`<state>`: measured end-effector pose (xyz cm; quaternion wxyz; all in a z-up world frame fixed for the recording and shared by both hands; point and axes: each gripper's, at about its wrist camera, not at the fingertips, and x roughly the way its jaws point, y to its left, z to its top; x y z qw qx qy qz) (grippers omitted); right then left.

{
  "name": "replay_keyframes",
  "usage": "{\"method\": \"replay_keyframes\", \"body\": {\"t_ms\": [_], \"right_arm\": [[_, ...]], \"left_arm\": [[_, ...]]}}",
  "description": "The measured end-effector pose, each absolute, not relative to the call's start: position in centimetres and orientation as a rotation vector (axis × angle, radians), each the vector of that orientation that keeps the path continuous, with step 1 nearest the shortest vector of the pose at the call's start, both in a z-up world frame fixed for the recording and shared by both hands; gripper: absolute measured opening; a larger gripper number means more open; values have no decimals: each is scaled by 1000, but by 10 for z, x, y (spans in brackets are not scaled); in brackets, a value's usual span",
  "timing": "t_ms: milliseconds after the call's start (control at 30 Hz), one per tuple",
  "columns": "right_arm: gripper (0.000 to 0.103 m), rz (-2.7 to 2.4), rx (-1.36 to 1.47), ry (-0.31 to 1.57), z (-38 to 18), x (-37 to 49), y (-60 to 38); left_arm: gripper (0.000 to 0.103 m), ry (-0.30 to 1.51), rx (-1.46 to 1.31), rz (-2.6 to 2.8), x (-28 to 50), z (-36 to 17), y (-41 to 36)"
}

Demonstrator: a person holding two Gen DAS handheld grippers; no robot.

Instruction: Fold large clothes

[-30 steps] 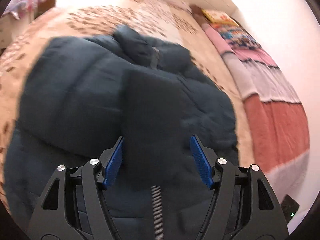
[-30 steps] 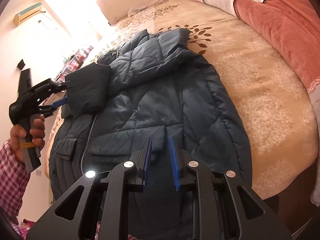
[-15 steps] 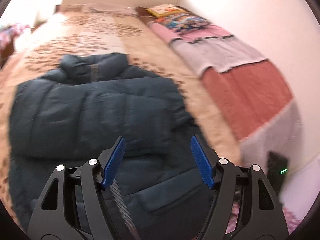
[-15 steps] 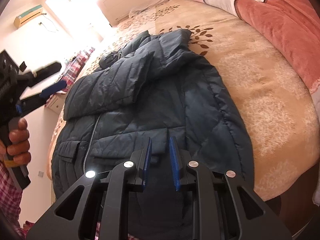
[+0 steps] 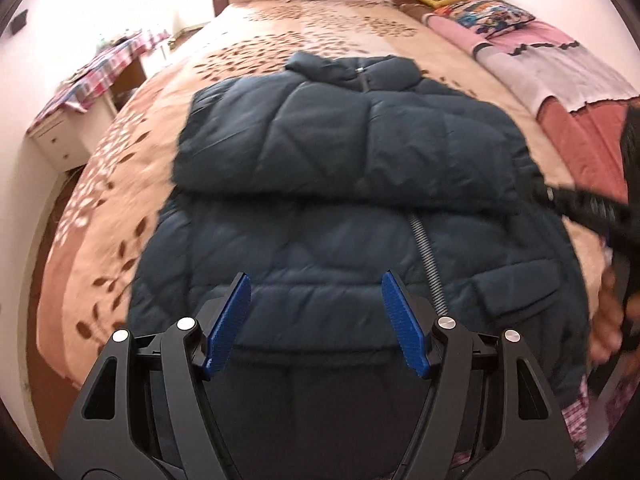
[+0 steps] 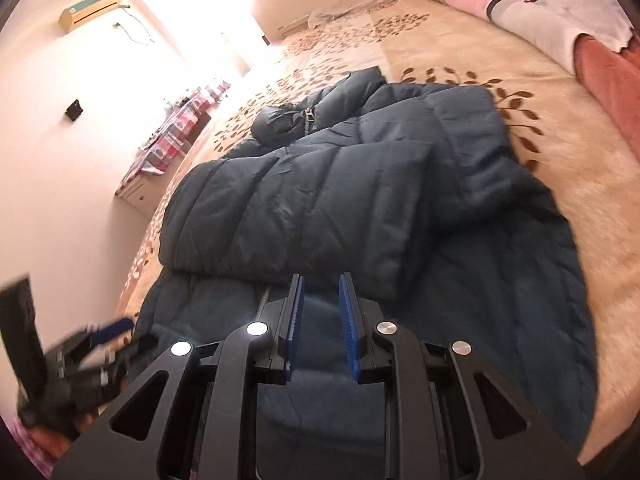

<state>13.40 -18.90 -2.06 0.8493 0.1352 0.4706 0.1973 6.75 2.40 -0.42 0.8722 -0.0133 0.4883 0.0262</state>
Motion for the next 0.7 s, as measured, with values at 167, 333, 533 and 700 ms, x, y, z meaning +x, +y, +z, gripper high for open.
{"method": "replay_keyframes", "body": {"t_ms": [167, 333, 533, 700], "right_arm": [[22, 371, 248, 1041, -36, 151, -175], [22, 327, 177, 1086, -53, 157, -165], [22, 292, 109, 1117, -66, 167, -158], [18, 256, 71, 1143, -79, 176, -155]], "left_arm": [[67, 1012, -10, 125, 54, -10, 36], [67, 1012, -90, 124, 43, -16, 45], [67, 1032, -129, 122, 39, -26, 47], [67, 1042, -135, 132, 36, -31, 50]]}}
